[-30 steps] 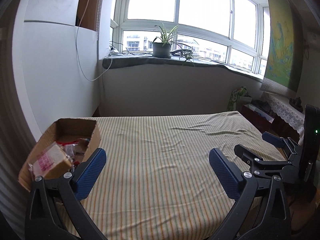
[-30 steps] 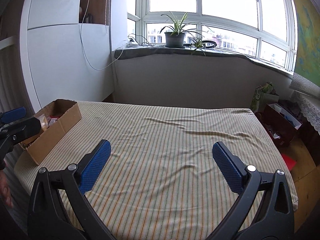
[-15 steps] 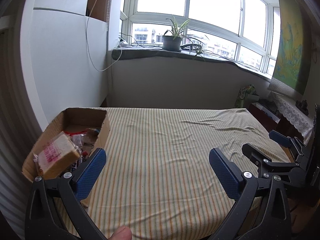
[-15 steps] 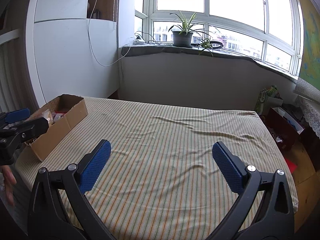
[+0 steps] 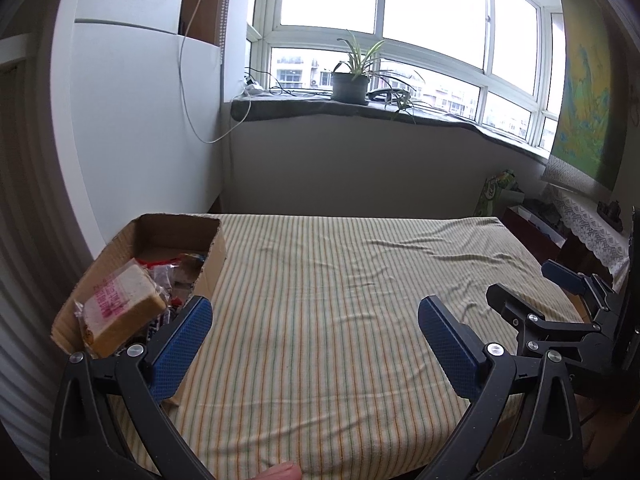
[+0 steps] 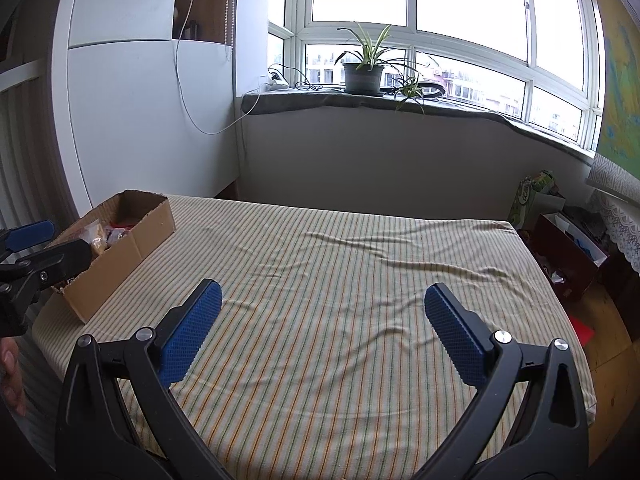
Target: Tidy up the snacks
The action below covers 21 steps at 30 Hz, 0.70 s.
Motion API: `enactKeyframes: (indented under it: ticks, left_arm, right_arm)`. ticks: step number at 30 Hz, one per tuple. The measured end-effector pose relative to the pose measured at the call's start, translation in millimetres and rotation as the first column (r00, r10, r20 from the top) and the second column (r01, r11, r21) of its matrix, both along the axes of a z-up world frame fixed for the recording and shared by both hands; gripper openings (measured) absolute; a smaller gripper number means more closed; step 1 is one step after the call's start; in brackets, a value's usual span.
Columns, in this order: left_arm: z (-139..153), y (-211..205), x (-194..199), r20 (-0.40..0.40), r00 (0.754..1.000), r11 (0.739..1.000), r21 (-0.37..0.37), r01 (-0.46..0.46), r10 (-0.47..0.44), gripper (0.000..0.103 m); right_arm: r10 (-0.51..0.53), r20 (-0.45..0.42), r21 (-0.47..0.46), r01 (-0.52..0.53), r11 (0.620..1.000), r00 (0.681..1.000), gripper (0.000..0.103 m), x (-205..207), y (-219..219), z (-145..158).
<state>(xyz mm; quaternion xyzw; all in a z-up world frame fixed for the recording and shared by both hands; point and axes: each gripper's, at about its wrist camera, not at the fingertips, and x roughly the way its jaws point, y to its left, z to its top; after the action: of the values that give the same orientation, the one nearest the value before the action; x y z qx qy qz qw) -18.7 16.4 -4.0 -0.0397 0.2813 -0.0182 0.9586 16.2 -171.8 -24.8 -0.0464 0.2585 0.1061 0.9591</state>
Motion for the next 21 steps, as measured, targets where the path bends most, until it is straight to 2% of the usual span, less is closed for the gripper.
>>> enactKeyframes:
  ticks: [21]
  left_arm:
    - [-4.3, 0.5, 2.1, -0.017, 1.0, 1.0, 0.016, -0.022, 0.023, 0.102]
  right_arm:
    - [-0.02, -0.009, 0.004, 0.02, 1.0, 1.0, 0.103, -0.1, -2.4, -1.9]
